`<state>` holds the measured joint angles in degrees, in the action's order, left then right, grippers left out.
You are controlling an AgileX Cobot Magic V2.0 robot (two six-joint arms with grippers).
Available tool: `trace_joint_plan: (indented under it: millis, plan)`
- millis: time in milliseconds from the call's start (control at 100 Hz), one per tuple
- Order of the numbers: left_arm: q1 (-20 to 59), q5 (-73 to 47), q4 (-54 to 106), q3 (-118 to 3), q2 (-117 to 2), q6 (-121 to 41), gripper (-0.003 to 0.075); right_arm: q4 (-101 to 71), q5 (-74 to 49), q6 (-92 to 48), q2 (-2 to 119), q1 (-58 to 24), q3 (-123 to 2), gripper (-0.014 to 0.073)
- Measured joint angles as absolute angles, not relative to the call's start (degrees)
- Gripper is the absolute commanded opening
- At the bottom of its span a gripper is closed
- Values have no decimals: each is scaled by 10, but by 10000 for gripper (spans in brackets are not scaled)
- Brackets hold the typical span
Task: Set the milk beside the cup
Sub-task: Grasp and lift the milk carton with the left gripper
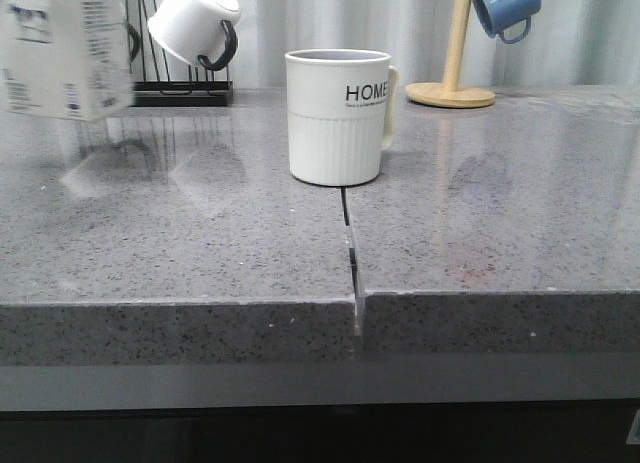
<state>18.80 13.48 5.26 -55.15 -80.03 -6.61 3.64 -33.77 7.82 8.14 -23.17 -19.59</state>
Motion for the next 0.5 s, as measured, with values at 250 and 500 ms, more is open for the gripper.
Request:
trace_joint_plan:
  millis: [250,500]
  plan:
    - [270,203,96,-551,-848,-72,231,36,-338,78,81,-232,-196,-61]
    - [308,258,133,-551,-895,-73,231,36,-338,78,81,-232,-196,-61]
